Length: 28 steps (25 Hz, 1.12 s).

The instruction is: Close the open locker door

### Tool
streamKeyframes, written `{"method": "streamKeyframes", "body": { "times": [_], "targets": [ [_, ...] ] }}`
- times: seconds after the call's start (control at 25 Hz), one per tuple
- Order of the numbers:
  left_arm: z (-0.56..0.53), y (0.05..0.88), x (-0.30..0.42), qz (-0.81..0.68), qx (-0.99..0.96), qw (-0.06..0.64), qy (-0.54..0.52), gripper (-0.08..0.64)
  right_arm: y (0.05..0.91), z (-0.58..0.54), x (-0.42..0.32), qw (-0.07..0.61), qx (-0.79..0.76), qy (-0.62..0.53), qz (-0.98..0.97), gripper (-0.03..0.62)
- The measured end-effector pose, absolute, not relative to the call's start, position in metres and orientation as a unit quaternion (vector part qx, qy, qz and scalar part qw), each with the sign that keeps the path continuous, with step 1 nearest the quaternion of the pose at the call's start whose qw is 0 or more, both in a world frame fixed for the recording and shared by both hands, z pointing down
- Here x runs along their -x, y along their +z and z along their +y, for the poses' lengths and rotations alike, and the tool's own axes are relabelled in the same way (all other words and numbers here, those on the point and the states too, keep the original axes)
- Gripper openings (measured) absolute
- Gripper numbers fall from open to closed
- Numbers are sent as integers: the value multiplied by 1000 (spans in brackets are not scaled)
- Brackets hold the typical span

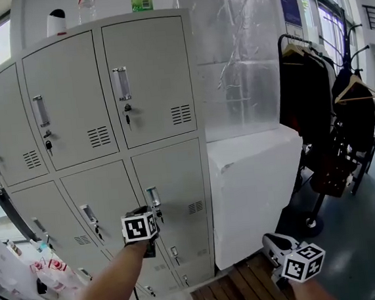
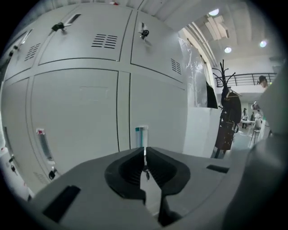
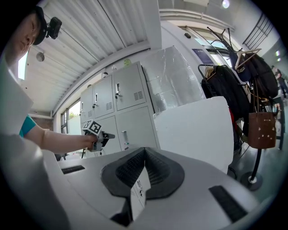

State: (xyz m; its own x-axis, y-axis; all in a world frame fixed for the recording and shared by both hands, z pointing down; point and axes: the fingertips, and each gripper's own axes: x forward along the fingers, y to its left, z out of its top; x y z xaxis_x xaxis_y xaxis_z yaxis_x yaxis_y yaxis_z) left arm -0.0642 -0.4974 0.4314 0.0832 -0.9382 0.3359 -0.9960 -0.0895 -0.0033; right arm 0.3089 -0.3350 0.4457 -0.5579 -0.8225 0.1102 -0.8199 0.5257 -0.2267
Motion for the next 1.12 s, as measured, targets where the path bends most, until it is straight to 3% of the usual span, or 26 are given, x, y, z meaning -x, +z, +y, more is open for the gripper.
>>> {"method": "streamKeyframes", "body": {
  "times": [0.52,1.12],
  "targets": [
    [-335,439,157,-689,-711,141,14,9,430,-351,-249,-5,398,-104,911,-2],
    [-239,390,331,-723,-683,94,-50,5,364,-351,-41,1,310,-42,950,-2]
  ]
}}
